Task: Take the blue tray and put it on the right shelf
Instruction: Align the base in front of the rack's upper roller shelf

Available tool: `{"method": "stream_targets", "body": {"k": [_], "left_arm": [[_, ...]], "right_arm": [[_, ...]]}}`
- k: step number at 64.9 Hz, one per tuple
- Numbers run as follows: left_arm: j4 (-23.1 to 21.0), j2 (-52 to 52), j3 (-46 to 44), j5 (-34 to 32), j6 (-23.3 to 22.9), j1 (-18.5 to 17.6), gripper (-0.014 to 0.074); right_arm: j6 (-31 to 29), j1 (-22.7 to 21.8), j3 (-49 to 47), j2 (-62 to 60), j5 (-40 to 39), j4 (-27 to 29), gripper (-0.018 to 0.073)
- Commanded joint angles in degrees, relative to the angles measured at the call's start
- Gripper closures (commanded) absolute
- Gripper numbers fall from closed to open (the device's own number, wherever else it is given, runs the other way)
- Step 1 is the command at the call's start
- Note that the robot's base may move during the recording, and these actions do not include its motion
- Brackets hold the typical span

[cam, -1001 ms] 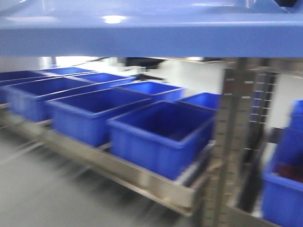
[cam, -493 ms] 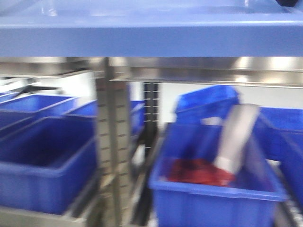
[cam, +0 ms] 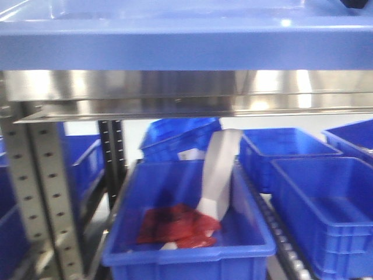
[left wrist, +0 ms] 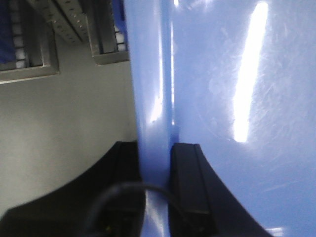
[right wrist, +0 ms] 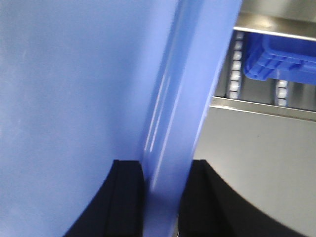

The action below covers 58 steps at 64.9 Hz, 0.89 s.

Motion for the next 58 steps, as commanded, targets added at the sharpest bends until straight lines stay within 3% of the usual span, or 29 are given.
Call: {"method": "stream_targets", "body": {"k": [1, 58], "left_arm": [[-2.32, -1.45, -1.92, 3.83, 1.16, -0.91, 0.0645], [-2.32, -1.45, -1.92, 3.83, 1.16, -0.91, 0.0645]], "right_arm": [[-2.21, 0.35, -1.72, -1.3, -4.94, 0.31, 0.0504], [-2.21, 0.35, -1.72, -1.3, -4.94, 0.31, 0.0504]]}}
